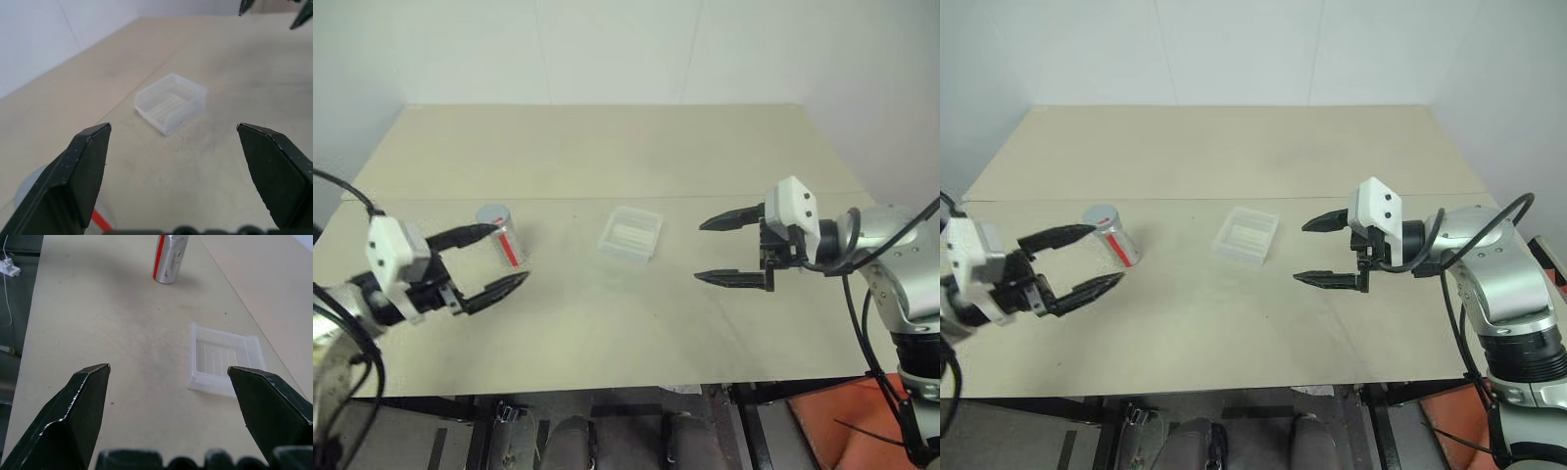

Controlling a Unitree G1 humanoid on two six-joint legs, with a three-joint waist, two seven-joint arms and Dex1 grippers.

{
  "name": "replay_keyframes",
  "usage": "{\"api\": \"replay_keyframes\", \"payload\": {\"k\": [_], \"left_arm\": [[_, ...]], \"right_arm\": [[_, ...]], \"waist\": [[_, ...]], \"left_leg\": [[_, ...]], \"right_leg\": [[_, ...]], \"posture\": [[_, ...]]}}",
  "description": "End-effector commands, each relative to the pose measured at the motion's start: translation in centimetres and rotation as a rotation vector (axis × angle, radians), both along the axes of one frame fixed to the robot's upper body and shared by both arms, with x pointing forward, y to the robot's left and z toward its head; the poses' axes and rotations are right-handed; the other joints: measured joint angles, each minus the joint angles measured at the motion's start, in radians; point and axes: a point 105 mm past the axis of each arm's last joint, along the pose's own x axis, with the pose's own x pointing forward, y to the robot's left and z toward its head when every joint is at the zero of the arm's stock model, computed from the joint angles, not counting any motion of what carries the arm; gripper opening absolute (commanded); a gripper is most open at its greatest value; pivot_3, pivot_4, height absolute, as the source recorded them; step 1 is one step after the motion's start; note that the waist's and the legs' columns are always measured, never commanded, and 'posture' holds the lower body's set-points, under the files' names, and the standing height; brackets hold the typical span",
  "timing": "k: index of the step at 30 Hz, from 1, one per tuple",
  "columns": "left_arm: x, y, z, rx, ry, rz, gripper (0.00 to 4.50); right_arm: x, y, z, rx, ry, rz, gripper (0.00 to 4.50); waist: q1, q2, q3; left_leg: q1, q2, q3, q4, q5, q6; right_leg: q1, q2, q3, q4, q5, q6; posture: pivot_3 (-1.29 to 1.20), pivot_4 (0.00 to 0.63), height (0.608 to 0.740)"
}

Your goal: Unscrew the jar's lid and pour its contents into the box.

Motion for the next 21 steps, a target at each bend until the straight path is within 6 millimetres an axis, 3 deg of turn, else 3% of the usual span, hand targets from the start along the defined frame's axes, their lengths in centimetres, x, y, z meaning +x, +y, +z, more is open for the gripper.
{"api": "replay_keyframes", "payload": {"k": [1,5,9,13,21], "left_arm": [[-0.3,-1.4,-0.1,-0.022,-0.072,0.088,4.49],[-0.2,-2.1,-1.6,-0.144,-0.052,0.284,4.49],[1.2,-0.9,-3.5,-0.250,-0.048,0.603,4.49],[2.5,-0.3,-4.7,-0.309,-0.067,0.799,4.49],[4.1,0.0,-6.1,-0.296,-0.103,0.972,4.49]], "right_arm": [[-0.4,-0.1,1.1,-0.006,-0.046,0.021,4.50],[-0.4,0.0,1.5,-0.009,-0.055,0.033,4.50],[-0.4,-0.1,2.1,-0.010,-0.066,0.045,4.50],[-0.4,0.0,2.3,-0.017,-0.074,0.056,4.50],[-0.7,0.2,2.9,-0.021,-0.093,0.070,4.50]], "waist": [[0.002,0.000,0.000],[0.003,0.000,0.000],[0.005,0.000,0.000],[0.007,0.000,0.000],[0.004,0.000,0.000]], "left_leg": [[0.000,0.000,0.000,0.000,0.000,0.000],[0.000,0.000,0.000,0.000,0.000,0.001],[0.003,0.000,-0.002,0.000,-0.004,0.006],[0.009,0.000,-0.003,0.000,-0.005,0.008],[0.009,0.000,-0.003,0.000,-0.005,0.008]], "right_leg": [[0.000,0.000,0.000,0.000,0.000,0.000],[0.001,0.000,0.000,-0.001,0.000,0.000],[0.005,0.000,0.000,-0.001,0.001,0.000],[0.012,0.000,-0.002,-0.002,0.001,0.000],[0.012,0.000,-0.001,-0.002,0.001,0.000]], "posture": [[0.00,0.150,0.740],[0.00,0.150,0.740],[0.00,0.150,0.740],[0.00,0.150,0.740],[0.00,0.150,0.740]]}}
